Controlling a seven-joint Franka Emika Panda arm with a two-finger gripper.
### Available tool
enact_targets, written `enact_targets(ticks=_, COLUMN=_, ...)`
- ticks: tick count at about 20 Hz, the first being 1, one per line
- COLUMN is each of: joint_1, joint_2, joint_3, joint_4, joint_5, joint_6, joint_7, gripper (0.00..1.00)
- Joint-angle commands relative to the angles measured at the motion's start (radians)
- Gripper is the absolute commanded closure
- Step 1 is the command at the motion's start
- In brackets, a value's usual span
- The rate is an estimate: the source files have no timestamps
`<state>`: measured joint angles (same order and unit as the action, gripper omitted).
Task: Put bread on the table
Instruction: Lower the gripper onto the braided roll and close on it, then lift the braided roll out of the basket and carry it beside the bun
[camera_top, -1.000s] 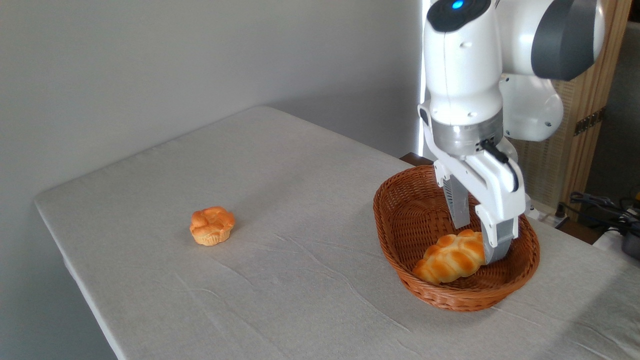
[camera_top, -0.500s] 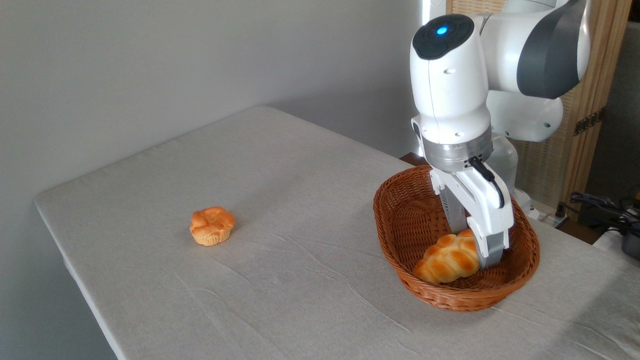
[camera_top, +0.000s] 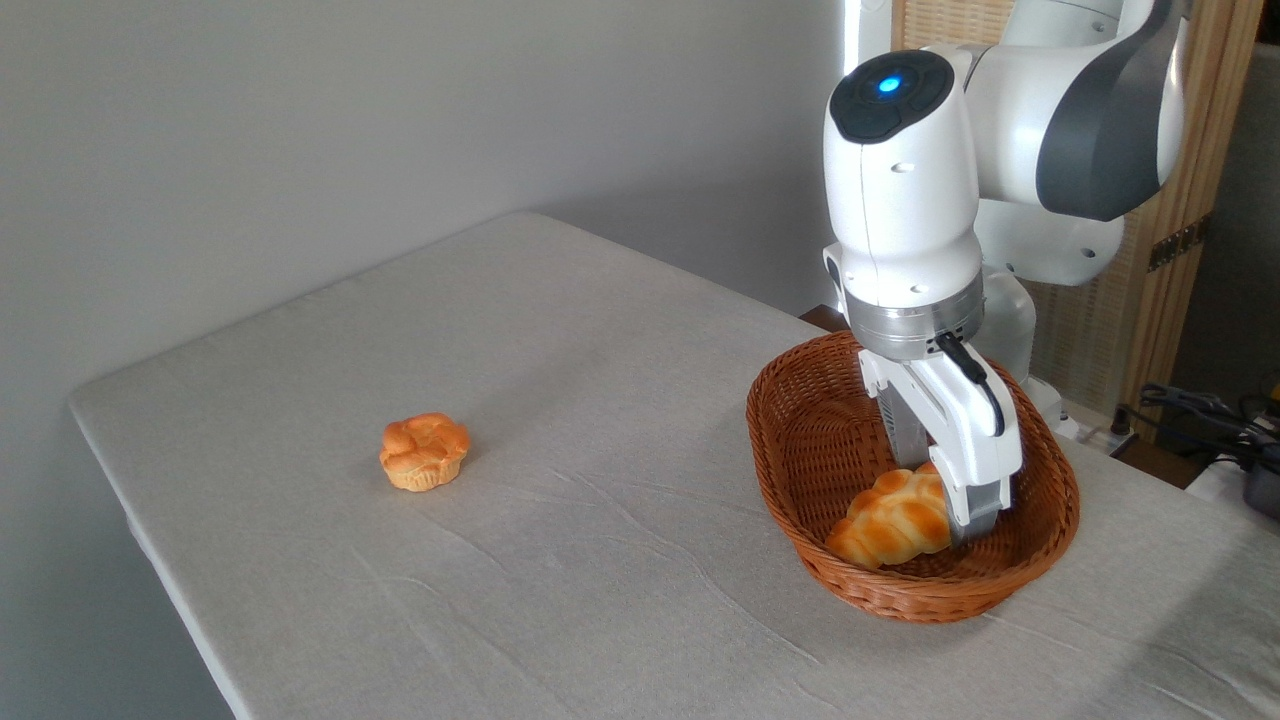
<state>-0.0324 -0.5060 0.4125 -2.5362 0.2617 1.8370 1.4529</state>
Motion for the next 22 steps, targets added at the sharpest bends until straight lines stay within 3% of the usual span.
enact_targets(ticks=1, joint_1=-0.011, joint_2=0.009, joint_3=0.014, joint_4=0.001, joint_5=-0.004, joint_6=0.018, joint_7=0.026, gripper=0.92)
enact_targets(ticks=3, joint_1=-0.015, joint_2=0.009, joint_3=0.011, joint_4=0.001, joint_5=-0.018, joint_6=0.016, joint_7=0.027, gripper=0.98)
enact_targets(ticks=11, joint_1=-0.017, joint_2=0.009, joint_3=-0.004, joint_4=0.029, joint_5=-0.022, joint_6=-0.007, joint_7=0.026, gripper=0.98)
enact_targets(ticks=14, joint_1=-0.017, joint_2=0.050, joint_3=-0.104, joint_4=0.155, joint_5=-0.074, joint_6=-0.151, joint_7=0.032, gripper=0.98)
enact_targets(ticks=16, joint_1=-0.049, joint_2=0.108, joint_3=-0.146, joint_4=0.271, joint_5=-0.081, joint_6=-0.249, joint_7=0.030, gripper=0.98)
enact_targets(ticks=22, joint_1=-0.191, joint_2=0.277, joint_3=-0.149, joint_4=0.606, joint_5=-0.081, joint_6=-0.424, joint_7=0.017, gripper=0.96)
